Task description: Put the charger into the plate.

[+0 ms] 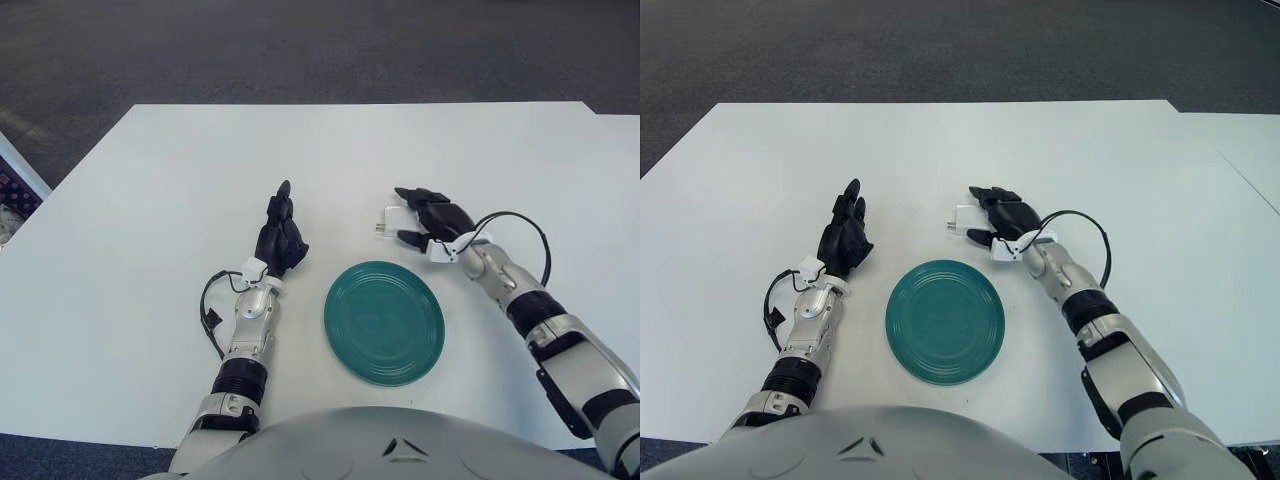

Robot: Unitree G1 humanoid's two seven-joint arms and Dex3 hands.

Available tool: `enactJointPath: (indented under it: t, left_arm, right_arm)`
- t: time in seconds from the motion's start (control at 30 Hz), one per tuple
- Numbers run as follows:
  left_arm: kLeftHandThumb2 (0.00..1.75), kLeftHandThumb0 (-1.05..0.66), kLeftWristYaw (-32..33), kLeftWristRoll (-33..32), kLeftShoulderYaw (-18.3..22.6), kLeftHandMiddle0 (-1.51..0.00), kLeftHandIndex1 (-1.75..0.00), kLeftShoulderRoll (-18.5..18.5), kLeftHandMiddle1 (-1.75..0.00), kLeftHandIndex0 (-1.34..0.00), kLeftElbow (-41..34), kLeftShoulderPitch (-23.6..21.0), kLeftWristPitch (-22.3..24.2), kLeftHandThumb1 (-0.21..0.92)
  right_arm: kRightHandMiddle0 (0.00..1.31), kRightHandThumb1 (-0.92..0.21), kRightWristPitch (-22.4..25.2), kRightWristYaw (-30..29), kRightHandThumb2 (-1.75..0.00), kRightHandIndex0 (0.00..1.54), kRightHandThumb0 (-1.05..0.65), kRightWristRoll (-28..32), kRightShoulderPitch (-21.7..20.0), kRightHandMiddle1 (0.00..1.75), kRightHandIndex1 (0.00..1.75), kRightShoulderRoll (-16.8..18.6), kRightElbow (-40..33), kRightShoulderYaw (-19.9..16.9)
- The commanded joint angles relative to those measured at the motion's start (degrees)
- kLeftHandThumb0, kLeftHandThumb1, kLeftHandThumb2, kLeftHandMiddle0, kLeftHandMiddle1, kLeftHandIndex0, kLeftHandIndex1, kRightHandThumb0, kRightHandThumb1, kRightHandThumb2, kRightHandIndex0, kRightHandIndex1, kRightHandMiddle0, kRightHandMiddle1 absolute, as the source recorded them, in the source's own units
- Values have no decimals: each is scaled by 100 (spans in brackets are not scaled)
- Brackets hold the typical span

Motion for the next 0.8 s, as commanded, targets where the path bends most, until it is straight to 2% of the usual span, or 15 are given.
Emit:
enactJointPath:
  t: [0.0,0.37,0.57,0.6,0.67,0.77]
  left_arm:
    - [102,-94,42,-164,32,0,-15,-224,0,0,374,635,75,92]
    - [102,-95,111,-131,-4,0,-17,-253,0,0,273,686,111,92]
    - [102,-96,111,-206,-12,0,-15,-295,0,0,189,705,193,92]
    - [102,-96,123,-219,-11,0,-15,-307,0,0,166,714,224,92]
    - [102,-97,144,-246,-13,0,-15,-325,0,0,131,719,284,92]
    - [102,-97,169,-306,-23,0,-15,-340,0,0,66,724,391,92]
  right_arm:
    - [0,-92,-45,193,-83,15,-99,-202,269,40,2,-209,358,207]
    - [0,-92,-205,522,-62,35,-86,-7,368,56,7,-532,363,97]
    - [0,-92,-132,557,-56,48,-82,-75,379,76,14,-674,318,125]
    - [0,-92,-139,562,-56,49,-82,-77,366,84,19,-693,342,130]
    - [0,-92,-150,575,-56,41,-83,-69,337,113,52,-710,393,138]
    - [1,-92,-161,608,-56,36,-83,-33,298,132,78,-705,471,134]
